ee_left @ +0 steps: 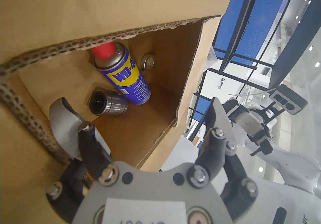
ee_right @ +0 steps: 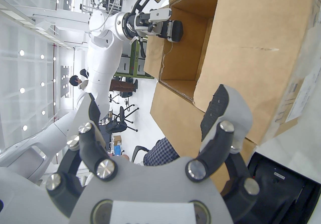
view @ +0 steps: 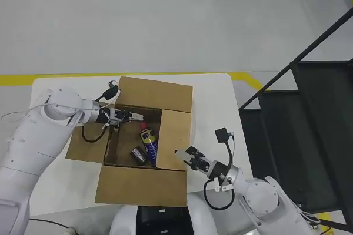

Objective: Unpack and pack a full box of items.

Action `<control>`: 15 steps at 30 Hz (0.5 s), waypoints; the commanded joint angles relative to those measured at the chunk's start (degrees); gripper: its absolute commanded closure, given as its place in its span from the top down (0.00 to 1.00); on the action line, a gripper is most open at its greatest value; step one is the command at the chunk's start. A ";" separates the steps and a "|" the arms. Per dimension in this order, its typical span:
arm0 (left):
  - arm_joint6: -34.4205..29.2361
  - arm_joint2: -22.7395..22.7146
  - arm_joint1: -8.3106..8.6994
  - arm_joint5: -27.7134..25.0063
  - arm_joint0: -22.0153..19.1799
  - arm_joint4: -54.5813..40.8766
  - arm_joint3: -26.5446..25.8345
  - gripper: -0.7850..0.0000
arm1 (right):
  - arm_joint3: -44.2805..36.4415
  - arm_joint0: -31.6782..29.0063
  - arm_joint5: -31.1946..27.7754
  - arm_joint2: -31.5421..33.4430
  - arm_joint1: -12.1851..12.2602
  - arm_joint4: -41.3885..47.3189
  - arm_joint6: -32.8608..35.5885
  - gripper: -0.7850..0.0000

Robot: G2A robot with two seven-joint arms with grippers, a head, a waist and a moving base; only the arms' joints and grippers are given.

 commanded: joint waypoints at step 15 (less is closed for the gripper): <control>3.95 -10.65 4.14 5.32 7.37 4.94 -8.95 1.00 | 0.57 0.85 0.02 -1.25 0.21 0.01 -0.01 1.00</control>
